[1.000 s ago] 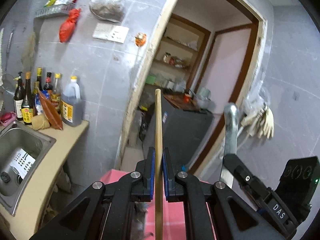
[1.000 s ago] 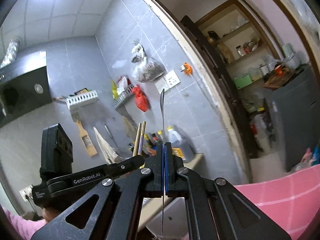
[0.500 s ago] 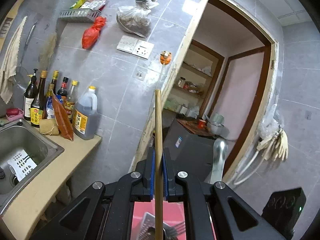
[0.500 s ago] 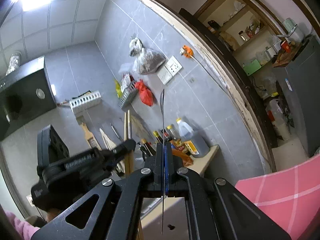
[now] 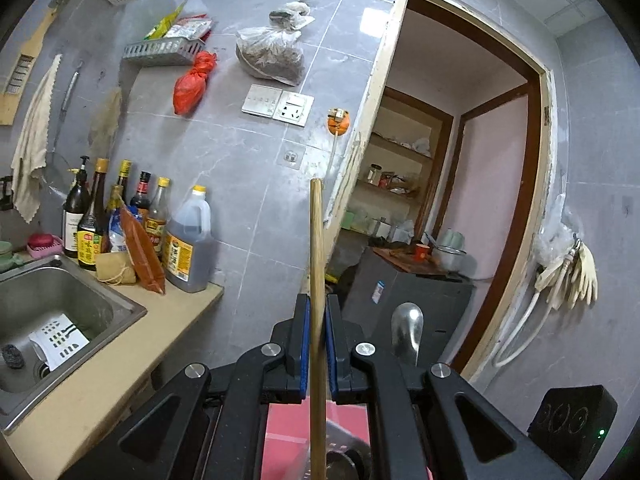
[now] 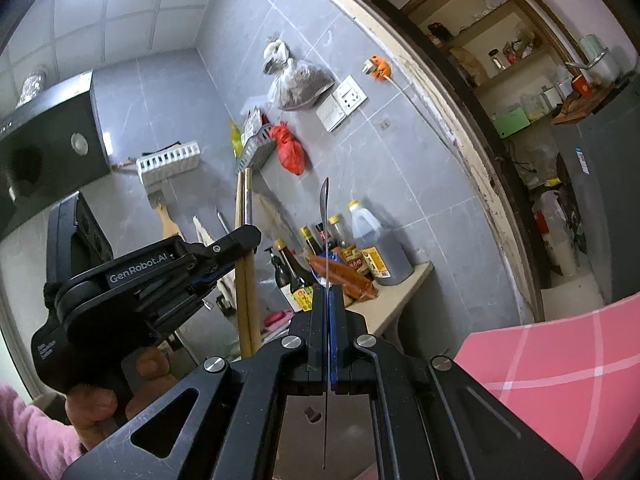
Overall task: Organize utensils
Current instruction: 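Lower the chopstick and knife into the white caddy and open both tools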
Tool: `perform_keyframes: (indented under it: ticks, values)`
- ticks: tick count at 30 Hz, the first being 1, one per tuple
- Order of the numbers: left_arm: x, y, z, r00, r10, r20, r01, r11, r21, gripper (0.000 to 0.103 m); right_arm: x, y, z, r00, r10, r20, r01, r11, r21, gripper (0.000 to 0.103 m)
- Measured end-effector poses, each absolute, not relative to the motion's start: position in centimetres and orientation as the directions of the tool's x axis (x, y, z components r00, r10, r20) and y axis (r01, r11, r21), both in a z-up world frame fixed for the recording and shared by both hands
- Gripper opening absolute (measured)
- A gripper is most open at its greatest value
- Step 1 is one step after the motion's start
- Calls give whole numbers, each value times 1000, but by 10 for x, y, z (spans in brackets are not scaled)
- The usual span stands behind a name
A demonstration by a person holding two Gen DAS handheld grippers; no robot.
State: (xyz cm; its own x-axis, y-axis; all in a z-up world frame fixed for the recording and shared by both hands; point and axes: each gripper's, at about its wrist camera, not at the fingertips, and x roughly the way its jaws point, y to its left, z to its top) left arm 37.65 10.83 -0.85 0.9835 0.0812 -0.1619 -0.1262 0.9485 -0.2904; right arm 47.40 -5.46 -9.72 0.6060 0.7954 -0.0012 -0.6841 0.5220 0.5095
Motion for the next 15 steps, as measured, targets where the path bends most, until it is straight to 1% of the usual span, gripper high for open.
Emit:
perform_keyframes:
  ticks: [9,15]
  values:
    - [369,113,-20,979,139,-148,-178,936,-304,7,477,-53,-104,606,796,-10,-684,527,504,1]
    - [364,109,-26,979,116,-170,-160,949,-273,8,470,-52,-109,600,799,-30,-687,535,491,1]
